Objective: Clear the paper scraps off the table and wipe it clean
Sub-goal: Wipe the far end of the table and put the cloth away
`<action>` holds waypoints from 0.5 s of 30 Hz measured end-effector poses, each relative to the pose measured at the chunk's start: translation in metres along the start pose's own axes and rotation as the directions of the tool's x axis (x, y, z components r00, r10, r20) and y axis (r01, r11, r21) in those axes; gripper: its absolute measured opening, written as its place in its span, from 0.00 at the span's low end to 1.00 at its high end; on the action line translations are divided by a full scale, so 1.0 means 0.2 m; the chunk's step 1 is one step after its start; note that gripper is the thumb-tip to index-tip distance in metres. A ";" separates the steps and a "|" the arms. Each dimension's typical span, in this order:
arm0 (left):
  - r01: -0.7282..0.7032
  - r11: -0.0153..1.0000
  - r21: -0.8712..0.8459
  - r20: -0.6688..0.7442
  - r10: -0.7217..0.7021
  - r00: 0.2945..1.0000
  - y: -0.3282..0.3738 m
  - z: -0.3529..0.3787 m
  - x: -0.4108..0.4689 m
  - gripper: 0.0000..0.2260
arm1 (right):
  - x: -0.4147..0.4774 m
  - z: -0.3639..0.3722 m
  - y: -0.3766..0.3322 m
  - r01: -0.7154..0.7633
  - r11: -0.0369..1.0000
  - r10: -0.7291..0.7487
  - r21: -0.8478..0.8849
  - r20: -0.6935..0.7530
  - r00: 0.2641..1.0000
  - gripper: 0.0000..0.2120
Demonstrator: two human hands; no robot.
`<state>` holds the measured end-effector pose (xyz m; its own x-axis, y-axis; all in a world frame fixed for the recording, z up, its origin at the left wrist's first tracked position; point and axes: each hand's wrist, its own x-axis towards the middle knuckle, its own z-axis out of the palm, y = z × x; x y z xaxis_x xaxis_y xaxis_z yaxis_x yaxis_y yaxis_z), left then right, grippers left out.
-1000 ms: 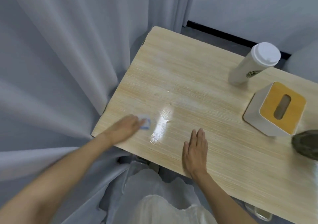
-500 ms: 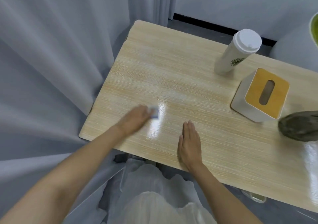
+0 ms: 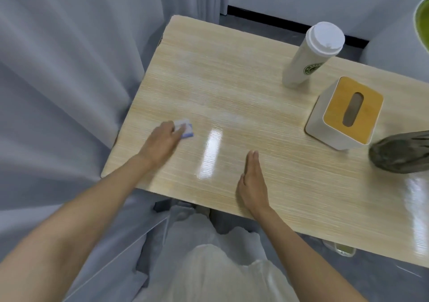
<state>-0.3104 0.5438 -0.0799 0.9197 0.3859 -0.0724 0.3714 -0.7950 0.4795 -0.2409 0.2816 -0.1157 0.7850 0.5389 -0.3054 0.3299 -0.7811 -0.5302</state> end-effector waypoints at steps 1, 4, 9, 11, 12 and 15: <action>0.229 0.973 -0.043 -0.149 -0.233 0.961 -0.09 -0.02 -0.01 0.16 | 0.00 0.01 -0.01 -0.013 1.000 0.013 0.000 -0.014 1.000 0.30; 0.468 0.884 -0.022 -0.310 -0.451 0.837 -0.02 0.13 -0.14 0.09 | 0.01 0.03 -0.02 -0.031 0.999 0.030 -0.008 -0.042 0.999 0.28; -0.448 0.848 0.284 0.056 0.452 0.890 0.38 0.51 -0.50 0.21 | 0.01 0.03 -0.02 -0.007 1.000 0.006 -0.028 -0.041 0.999 0.26; -0.540 0.769 0.341 0.101 0.541 0.835 0.23 0.44 -0.52 0.21 | 0.01 0.01 -0.02 0.015 0.999 -0.016 -0.039 -0.031 0.999 0.26; -0.489 0.803 0.341 0.122 0.478 0.870 0.11 0.38 -0.49 0.26 | 0.01 0.00 -0.02 0.020 0.999 -0.021 -0.042 -0.034 0.999 0.25; 0.009 0.940 0.341 -0.174 0.053 0.983 -0.21 0.20 -0.45 0.32 | -0.01 0.01 -0.03 0.044 0.994 -0.047 -0.104 -0.025 0.999 0.25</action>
<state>-0.4034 0.5232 -0.1281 0.9018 0.4187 0.1069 0.4013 -0.9032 0.1520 -0.2453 0.2860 -0.1138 0.7815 0.5671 -0.2601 0.4173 -0.7850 -0.4578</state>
